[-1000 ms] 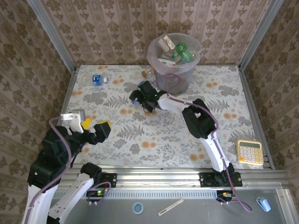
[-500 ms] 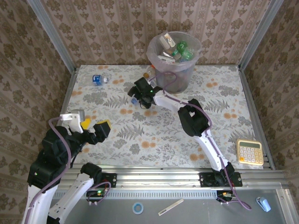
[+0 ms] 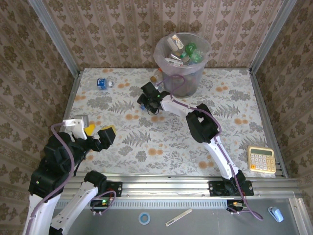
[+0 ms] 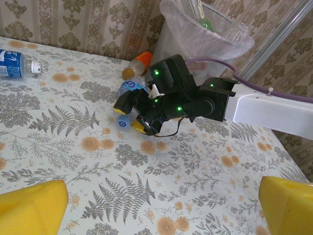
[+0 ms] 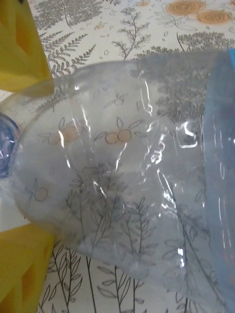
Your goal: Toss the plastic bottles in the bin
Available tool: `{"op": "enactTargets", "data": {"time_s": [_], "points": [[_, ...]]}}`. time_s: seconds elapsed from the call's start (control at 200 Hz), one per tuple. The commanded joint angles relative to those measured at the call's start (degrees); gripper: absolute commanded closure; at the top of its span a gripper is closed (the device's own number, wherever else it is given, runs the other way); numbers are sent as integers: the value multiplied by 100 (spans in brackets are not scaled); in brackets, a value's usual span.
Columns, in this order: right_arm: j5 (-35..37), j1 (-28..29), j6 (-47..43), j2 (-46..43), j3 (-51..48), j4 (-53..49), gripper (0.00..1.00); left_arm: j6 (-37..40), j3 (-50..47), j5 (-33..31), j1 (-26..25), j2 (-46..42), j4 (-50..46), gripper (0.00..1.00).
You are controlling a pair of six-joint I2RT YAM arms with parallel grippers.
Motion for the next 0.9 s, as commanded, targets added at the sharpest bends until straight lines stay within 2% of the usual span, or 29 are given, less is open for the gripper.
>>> {"op": "enactTargets", "data": {"time_s": [0.0, 0.43, 0.895], "points": [[184, -36, -19, 24, -232, 10, 35, -66, -64, -16, 18, 20, 153, 0], [181, 15, -43, -671, -1611, 765, 66, -77, -232, 47, 23, 117, 389, 0], [236, 283, -159, -1716, -3181, 1597, 73, -142, -491, 83, 18, 163, 591, 0]]}}
